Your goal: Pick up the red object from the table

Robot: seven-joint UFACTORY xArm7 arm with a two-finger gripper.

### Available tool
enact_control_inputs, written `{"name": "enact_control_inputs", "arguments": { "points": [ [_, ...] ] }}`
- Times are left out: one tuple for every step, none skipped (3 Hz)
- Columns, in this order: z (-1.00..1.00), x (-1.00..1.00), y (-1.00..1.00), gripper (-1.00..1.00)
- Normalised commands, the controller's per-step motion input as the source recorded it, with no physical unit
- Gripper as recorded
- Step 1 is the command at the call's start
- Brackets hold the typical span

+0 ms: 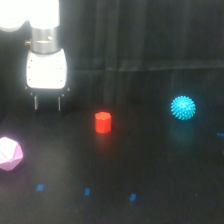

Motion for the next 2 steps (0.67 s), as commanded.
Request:
{"name": "enact_control_inputs", "arguments": {
  "points": [
    [-0.49, 0.96, 0.05, 0.53],
    [-0.51, 1.00, -0.01, 0.70]
  ]
}}
